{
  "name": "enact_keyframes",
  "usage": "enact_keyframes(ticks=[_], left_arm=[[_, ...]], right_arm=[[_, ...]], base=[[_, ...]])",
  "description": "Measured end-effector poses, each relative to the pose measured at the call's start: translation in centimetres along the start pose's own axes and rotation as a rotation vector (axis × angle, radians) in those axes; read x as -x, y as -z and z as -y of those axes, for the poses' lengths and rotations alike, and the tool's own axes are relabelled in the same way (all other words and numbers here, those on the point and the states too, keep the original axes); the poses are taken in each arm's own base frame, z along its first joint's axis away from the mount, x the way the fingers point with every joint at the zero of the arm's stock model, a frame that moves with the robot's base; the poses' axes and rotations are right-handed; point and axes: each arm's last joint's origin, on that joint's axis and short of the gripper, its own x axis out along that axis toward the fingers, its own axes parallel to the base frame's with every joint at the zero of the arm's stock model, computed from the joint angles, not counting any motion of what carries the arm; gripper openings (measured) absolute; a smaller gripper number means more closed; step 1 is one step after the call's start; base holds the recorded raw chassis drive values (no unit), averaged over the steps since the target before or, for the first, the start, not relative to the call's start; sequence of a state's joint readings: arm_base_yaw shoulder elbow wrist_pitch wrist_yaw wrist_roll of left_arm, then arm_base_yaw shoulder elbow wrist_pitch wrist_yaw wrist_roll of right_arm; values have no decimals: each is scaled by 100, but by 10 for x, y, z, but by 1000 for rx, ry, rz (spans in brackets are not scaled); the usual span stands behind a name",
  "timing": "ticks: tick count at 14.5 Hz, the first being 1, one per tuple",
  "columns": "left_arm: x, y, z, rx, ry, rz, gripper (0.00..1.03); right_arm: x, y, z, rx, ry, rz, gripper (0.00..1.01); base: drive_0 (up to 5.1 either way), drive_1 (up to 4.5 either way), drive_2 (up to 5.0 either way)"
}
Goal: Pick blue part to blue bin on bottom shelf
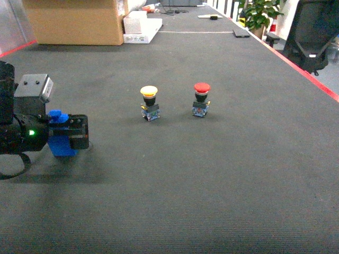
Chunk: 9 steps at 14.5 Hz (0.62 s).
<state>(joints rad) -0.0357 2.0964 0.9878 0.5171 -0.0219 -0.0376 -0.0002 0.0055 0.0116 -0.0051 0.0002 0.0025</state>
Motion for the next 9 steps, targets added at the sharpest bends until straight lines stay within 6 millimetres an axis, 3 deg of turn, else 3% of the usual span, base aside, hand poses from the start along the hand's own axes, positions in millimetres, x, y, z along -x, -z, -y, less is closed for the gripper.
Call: enact_keyframes(ticks=[4, 9], left_arm=[[-1, 1, 4, 7, 25, -21, 48], [4, -1, 4, 14, 27, -13, 44]], right_arm=[[0, 0, 0, 0, 0, 0, 98], [0, 0, 0, 0, 0, 0, 98]], base=[[0, 0, 0], [0, 0, 0]])
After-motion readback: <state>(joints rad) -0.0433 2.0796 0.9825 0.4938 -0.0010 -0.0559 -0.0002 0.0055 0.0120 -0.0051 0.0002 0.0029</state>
